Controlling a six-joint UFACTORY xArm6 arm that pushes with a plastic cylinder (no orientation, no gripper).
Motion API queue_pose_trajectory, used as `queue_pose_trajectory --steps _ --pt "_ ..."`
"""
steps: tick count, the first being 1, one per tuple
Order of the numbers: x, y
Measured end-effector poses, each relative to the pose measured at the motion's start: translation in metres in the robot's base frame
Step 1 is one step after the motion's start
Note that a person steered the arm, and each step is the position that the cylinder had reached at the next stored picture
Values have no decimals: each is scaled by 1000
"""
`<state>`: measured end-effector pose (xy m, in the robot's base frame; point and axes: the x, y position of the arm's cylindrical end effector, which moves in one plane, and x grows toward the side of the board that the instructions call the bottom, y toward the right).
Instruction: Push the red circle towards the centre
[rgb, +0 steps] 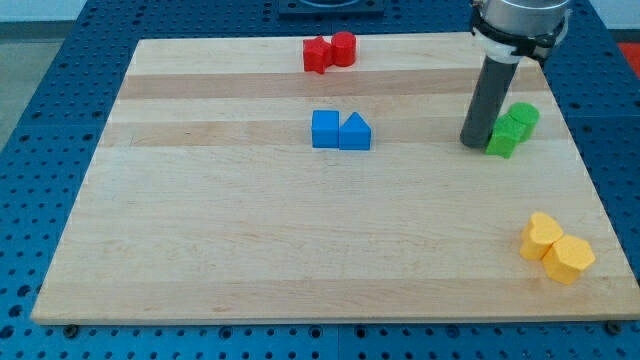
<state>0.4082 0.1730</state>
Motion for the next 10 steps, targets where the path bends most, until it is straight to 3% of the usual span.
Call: queue_pose_trajectory --steps 2,6,8,10 --pt "-7 -2" --pt "-146 -18" --pt "-201 -64" --pt "-195 -138"
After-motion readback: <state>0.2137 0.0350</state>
